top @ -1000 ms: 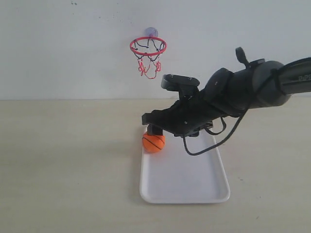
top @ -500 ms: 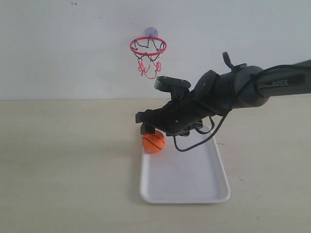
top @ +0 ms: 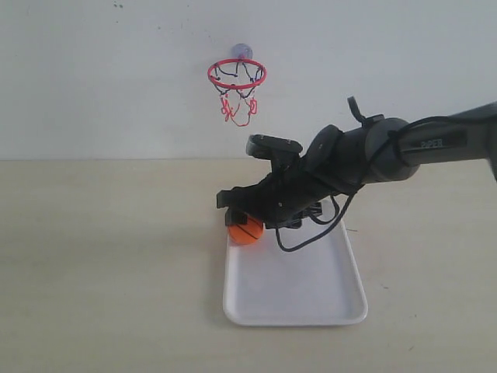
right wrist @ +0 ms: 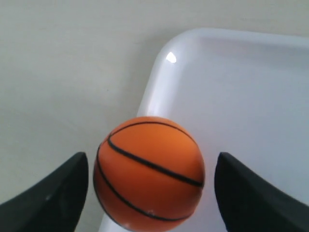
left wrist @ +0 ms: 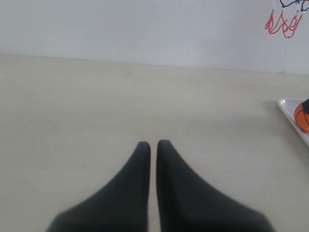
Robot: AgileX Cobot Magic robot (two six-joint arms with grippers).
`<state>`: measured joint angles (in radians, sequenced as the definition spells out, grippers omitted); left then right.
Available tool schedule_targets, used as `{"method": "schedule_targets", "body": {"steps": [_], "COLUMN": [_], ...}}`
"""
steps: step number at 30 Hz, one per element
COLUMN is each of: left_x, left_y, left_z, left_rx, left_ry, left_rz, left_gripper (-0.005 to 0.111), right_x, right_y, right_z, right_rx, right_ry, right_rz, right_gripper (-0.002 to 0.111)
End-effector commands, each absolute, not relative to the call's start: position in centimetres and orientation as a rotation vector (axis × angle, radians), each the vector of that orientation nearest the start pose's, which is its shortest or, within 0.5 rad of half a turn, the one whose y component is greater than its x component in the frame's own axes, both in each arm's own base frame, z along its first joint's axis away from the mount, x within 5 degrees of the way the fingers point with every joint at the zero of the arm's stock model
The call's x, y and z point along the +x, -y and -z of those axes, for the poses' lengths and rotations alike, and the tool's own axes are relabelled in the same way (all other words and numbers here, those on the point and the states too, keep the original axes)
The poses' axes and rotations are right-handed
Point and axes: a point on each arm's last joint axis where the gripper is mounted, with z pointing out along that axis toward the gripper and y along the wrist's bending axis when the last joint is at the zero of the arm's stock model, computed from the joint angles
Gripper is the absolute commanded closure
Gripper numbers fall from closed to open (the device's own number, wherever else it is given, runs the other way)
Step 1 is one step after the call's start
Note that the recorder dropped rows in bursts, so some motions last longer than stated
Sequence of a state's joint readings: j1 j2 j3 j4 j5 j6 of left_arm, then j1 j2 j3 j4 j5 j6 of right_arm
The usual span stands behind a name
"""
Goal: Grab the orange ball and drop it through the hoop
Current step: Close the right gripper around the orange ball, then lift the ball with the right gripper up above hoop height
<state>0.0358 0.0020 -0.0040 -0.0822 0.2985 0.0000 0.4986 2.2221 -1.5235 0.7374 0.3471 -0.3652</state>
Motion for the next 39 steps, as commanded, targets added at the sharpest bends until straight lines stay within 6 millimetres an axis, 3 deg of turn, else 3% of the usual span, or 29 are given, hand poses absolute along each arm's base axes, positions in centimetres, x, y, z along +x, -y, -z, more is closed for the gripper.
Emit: {"method": "schedule_targets", "body": {"steps": [1,6,9,14,19,23,28,32,39], "left_x": [5.5,5.5,5.5,5.5,5.5,5.5,5.5,5.5,5.5], "left_y": [0.0,0.0,0.0,0.0,0.0,0.0,0.0,0.0,0.0], "left_z": [-18.7,-18.7,-18.7,-18.7,-18.7,-18.7,-18.7,-18.7,-18.7], "left_rx": [-0.095,-0.095,-0.095,-0.095,-0.095,-0.095,-0.095,-0.095,-0.095], "left_ry": [-1.771,-1.771,-1.771,-1.771,-1.771,-1.771,-1.771,-1.771,-1.771], "left_rz": [0.058,0.058,0.058,0.058,0.058,0.058,0.058,0.058,0.058], "left_gripper": [0.103,0.103,0.103,0.103,0.103,0.103,0.103,0.103,0.103], "right_x": [41.0,41.0,41.0,41.0,41.0,40.9,40.6,40.0,38.5], "right_y": [-24.7,-24.7,-24.8,-24.7,-24.7,-24.6,-24.5,-24.2,-22.6], "right_z": [-13.1,-13.1,-13.1,-13.1,-13.7,-15.3,-18.8,-22.1,-26.1], "right_rx": [-0.309,-0.289,-0.284,-0.283,-0.292,-0.298,-0.341,-0.463,-0.709], "right_ry": [-2.498,-2.498,-2.499,-2.500,-2.486,-2.450,-2.364,-2.276,-2.212], "right_rz": [-0.637,-0.649,-0.653,-0.653,-0.654,-0.662,-0.669,-0.637,-0.476], "right_gripper": [0.039,0.042,0.060,0.107,0.108,0.108,0.108,0.108,0.108]}}
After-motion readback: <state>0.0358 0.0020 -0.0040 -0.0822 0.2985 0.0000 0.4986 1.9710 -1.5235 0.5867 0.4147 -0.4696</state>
